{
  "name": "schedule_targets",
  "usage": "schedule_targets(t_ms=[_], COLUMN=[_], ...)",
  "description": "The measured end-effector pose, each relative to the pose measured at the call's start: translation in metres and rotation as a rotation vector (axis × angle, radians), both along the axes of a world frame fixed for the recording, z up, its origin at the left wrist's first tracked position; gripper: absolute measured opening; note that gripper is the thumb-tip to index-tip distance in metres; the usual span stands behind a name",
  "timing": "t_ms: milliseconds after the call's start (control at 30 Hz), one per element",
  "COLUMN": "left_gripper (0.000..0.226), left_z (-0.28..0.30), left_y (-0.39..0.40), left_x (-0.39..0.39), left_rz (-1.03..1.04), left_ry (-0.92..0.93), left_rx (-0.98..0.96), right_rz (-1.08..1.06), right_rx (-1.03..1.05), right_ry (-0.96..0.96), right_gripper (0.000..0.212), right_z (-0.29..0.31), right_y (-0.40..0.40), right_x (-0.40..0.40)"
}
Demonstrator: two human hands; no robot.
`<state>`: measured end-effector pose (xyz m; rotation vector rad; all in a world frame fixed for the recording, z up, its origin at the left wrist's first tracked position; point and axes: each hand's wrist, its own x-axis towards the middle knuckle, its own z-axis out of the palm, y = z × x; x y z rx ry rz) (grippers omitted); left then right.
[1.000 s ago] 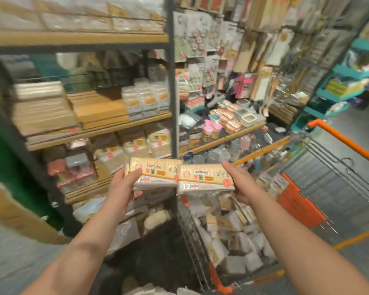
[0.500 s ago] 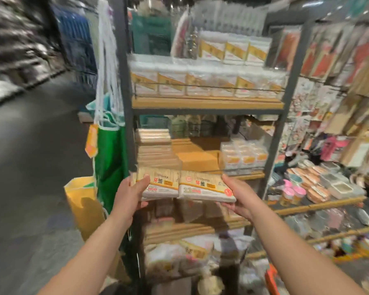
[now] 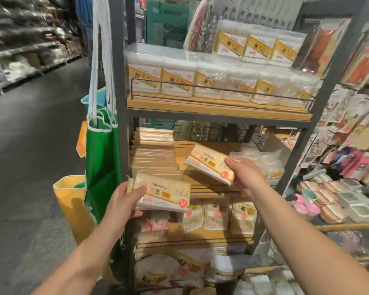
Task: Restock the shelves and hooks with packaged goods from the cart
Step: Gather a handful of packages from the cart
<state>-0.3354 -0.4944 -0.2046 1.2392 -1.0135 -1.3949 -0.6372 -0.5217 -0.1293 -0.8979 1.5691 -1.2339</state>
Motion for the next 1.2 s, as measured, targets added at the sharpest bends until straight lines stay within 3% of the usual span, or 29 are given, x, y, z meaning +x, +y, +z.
schedule_targets(t_ms=[133,267,433,567,767,933,1133,1200], left_gripper=[0.066,0.054,0.038,0.056,0.033,0.039,0.076,0.079], left_z=[-0.014,-0.024,-0.020,-0.018,-0.020,-0.023,-0.022,-0.021], left_y=[0.005,0.013,0.020,0.021,0.022,0.028,0.029,0.028], left_x=[-0.007,-0.020,-0.026,-0.024,-0.029,-0.037,-0.042,-0.043], left_rz=[-0.011,0.017,0.053,0.098,0.156,0.167,0.155,0.163], left_ry=[-0.010,0.028,0.054,0.057,0.039,0.028,0.005,0.019], left_rx=[0.018,0.060,0.061,0.057,0.086,0.118,0.098,0.098], right_rz=[0.194,0.404,0.585,0.711,1.048,1.198,1.284,1.269], right_rx=[-0.022,-0.021,0.048,0.045,0.107,0.170,0.215,0.199], right_ry=[0.320,0.545,0.543,0.697,1.269,1.314,1.253,1.242], right_gripper=[0.012,0.021,0.025,0.027,0.034,0.030,0.030,0.026], right_z=[0.010,0.026,0.014,-0.005,-0.009,-0.007,-0.006,-0.008], right_y=[-0.034,-0.066,-0.101,-0.119,-0.141,-0.149,-0.153,-0.155], right_x=[-0.022,-0.029,-0.028,-0.026,-0.024,-0.026,-0.023,-0.020])
